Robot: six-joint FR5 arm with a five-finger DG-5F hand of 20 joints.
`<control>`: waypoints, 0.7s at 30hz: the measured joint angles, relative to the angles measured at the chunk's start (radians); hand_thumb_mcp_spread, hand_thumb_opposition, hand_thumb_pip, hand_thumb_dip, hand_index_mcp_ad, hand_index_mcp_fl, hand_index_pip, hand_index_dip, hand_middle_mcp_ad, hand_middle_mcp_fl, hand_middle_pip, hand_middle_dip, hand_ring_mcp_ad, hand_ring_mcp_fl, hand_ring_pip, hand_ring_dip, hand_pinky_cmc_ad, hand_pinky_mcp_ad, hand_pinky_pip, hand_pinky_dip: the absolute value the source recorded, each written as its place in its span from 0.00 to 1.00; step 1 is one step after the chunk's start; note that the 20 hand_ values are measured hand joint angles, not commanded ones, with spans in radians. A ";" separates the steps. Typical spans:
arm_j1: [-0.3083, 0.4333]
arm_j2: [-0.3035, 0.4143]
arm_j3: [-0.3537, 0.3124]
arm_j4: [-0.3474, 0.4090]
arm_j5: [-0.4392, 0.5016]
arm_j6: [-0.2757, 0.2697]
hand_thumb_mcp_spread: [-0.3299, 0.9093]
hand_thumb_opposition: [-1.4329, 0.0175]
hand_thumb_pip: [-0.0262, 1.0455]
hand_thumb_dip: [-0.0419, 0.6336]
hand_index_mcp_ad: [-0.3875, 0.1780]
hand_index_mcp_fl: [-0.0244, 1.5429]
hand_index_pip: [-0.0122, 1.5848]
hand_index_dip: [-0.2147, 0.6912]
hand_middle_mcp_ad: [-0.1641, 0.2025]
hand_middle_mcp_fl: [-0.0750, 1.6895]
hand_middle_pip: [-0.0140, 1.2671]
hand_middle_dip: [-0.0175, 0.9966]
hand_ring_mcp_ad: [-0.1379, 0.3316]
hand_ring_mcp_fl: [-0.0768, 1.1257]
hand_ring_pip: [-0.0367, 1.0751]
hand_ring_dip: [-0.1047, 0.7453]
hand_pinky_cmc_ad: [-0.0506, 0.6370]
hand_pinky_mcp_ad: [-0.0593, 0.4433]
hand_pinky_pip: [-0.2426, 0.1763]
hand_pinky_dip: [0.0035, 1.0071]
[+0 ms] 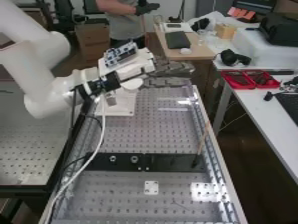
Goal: Grab the paper clip and place it in the clear container
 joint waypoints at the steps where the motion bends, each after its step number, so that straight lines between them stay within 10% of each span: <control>1: 0.011 0.002 -0.002 0.001 0.008 -0.001 0.70 0.34 0.61 0.45 0.45 0.35 0.94 0.25 0.61 0.18 0.12 0.22 0.48 0.16 0.11 0.26 0.62 0.62 0.78 0.18; 21: 0.322 -0.097 0.039 -0.008 0.320 -0.060 0.70 0.33 0.61 0.45 0.45 0.35 0.94 0.25 0.61 0.18 0.12 0.22 0.48 0.16 0.11 0.26 0.62 0.62 0.78 0.18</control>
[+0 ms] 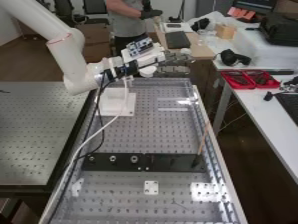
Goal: Grab the paper clip and place it in the clear container
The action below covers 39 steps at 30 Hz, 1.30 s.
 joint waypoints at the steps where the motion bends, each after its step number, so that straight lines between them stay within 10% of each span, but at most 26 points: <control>1: 0.003 -0.006 0.004 -0.002 0.006 -0.001 0.70 0.33 0.61 0.45 0.45 0.34 0.94 0.25 0.61 0.18 0.12 0.22 0.48 0.16 0.11 0.26 0.62 0.61 0.78 0.18; 28: -0.023 -0.158 0.150 -0.248 0.040 -0.032 0.64 0.37 0.61 0.46 0.34 0.34 0.91 0.26 0.60 0.16 0.12 0.22 0.49 0.16 0.11 0.26 0.62 0.62 0.78 0.19; 32: -0.034 -0.154 0.161 -0.273 0.021 -0.005 0.62 0.37 0.64 0.45 0.36 0.09 0.82 0.21 0.60 0.13 0.12 0.22 0.49 0.10 0.11 0.26 0.62 0.62 0.76 0.21; 39: -0.050 -0.081 0.124 -0.229 -0.012 0.028 0.59 0.41 0.69 0.45 0.37 0.01 0.79 0.18 0.61 0.09 0.12 0.22 0.48 0.06 0.12 0.26 0.62 0.61 0.67 0.30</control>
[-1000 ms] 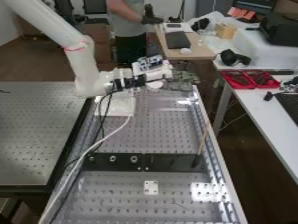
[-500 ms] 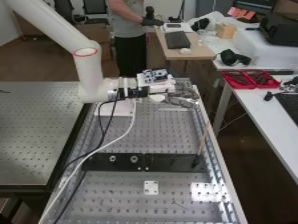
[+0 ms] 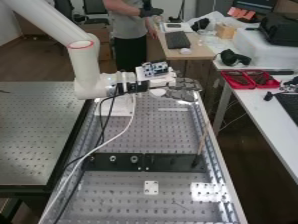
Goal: Grab the paper clip and place it in the clear container
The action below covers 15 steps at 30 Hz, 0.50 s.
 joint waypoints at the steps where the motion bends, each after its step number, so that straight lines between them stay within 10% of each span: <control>1: -0.002 0.007 -0.004 0.004 -0.001 0.003 0.59 0.41 0.69 0.46 0.37 0.01 0.79 0.18 0.61 0.09 0.12 0.22 0.48 0.06 0.12 0.26 0.62 0.61 0.64 0.30; 15: -0.077 0.263 -0.124 -0.040 0.009 0.026 0.56 0.42 0.68 0.45 0.40 0.04 0.71 0.18 0.61 0.11 0.12 0.22 0.49 0.06 0.12 0.26 0.58 0.61 0.58 0.35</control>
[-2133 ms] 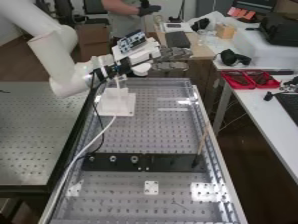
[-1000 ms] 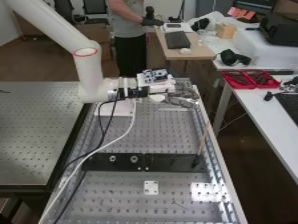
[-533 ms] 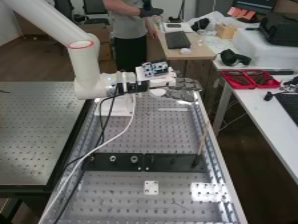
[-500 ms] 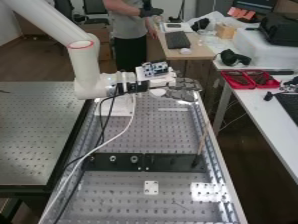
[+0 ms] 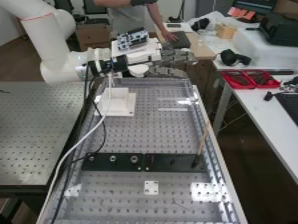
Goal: Grab the paper clip and place it in the clear container
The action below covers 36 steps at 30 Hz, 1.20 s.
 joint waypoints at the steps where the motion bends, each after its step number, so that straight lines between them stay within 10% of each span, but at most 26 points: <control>1: -0.003 0.007 -0.001 -0.011 0.001 -0.001 0.56 0.42 0.67 0.45 0.40 0.05 0.70 0.18 0.60 0.11 0.12 0.22 0.49 0.06 0.12 0.26 0.58 0.61 0.58 0.35; 36: -0.094 0.170 0.021 -0.238 -0.037 -0.087 0.53 0.45 0.53 0.41 0.49 0.14 0.21 0.30 0.60 0.12 0.12 0.22 0.55 0.07 0.11 0.26 0.58 0.67 0.51 0.36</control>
